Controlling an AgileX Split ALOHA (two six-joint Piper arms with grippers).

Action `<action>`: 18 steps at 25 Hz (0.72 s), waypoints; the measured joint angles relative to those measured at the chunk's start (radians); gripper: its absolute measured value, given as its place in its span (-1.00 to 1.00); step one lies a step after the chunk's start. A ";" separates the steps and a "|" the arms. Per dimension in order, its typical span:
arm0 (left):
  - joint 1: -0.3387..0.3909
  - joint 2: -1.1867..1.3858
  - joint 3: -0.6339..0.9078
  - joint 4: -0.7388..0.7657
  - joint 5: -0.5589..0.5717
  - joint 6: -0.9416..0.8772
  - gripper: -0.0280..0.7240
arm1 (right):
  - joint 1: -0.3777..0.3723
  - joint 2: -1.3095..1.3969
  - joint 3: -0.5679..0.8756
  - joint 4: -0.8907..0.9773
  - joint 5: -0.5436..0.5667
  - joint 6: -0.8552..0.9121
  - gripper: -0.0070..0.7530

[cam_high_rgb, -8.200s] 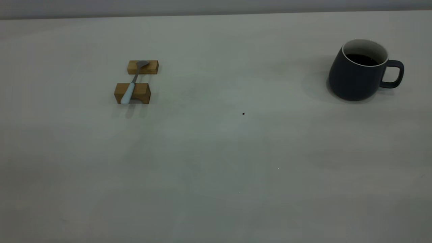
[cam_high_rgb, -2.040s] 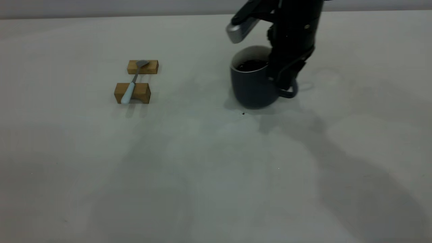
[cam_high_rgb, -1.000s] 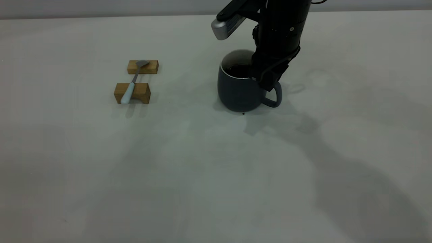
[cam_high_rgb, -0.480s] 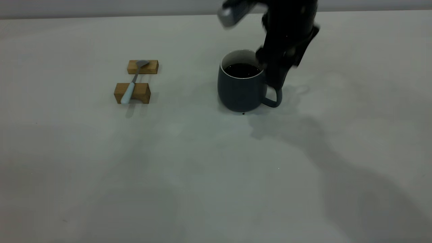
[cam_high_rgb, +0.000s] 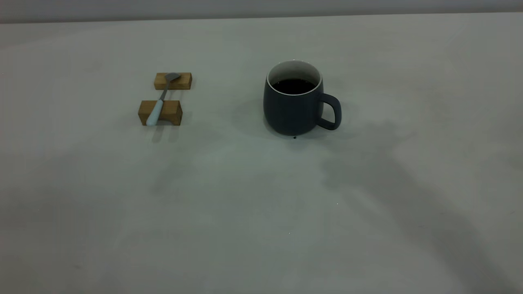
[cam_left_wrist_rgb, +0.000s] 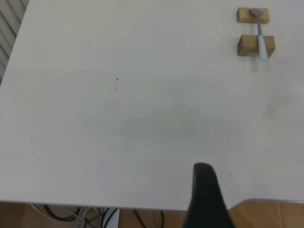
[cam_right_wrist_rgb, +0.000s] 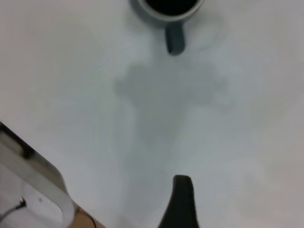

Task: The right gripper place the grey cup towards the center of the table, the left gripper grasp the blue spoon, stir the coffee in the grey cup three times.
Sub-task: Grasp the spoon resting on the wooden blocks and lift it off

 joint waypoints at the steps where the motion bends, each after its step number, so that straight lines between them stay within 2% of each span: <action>1: 0.000 0.000 0.000 0.000 0.000 0.000 0.62 | 0.000 -0.051 0.015 0.000 0.006 0.012 0.91; 5: 0.000 0.000 0.000 0.000 0.000 0.000 0.62 | 0.000 -0.248 0.110 -0.003 0.013 0.059 0.89; 7: 0.000 0.000 0.000 0.000 0.000 0.000 0.62 | 0.000 -0.345 0.188 -0.011 0.016 0.137 0.89; 16: 0.000 0.000 0.000 0.000 0.000 0.000 0.62 | -0.003 -0.762 0.645 -0.031 0.024 0.391 0.86; 18: 0.000 0.000 0.000 0.000 0.000 0.000 0.62 | -0.036 -0.836 0.740 -0.032 0.018 0.407 0.85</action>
